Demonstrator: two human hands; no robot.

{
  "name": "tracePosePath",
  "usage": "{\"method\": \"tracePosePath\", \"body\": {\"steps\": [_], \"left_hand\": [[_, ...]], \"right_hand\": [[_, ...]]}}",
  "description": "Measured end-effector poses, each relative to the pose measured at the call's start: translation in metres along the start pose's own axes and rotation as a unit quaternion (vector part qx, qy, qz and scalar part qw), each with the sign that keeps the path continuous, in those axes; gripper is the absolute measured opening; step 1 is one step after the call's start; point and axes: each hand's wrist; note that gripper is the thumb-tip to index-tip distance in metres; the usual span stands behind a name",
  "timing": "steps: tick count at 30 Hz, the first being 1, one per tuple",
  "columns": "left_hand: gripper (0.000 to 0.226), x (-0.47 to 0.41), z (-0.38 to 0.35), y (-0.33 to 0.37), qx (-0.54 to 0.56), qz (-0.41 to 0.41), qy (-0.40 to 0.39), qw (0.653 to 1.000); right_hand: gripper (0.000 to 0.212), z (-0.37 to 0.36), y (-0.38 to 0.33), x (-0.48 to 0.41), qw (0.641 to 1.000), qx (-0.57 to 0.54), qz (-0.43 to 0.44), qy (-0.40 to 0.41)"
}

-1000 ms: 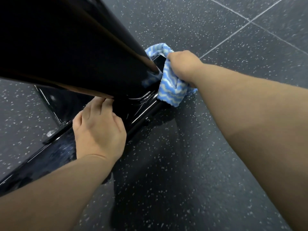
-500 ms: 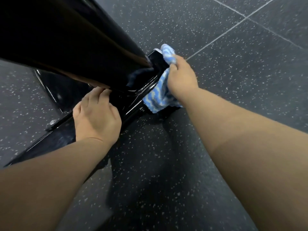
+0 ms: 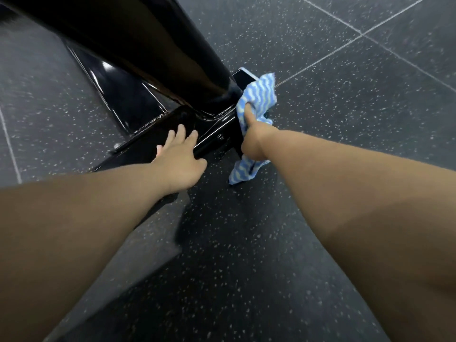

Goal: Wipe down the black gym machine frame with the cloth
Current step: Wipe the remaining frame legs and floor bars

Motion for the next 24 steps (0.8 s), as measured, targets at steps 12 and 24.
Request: {"method": "tracePosePath", "body": {"steps": [12, 24], "left_hand": [[0.021, 0.008, 0.02, 0.004, 0.104, -0.044, 0.099, 0.989], [0.023, -0.038, 0.014, -0.013, 0.022, -0.055, 0.257, 0.965]], "right_hand": [[0.033, -0.018, -0.012, 0.04, 0.842, -0.519, -0.114, -0.09], [0.021, 0.009, -0.023, 0.03, 0.906, -0.415, -0.08, -0.016]]}}
Point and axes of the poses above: each hand's wrist, its own x-axis away from the middle knuckle, its own z-axis out of the back of the hand, y = z × x, and after that the axes turned 4 degrees about y, right-handed
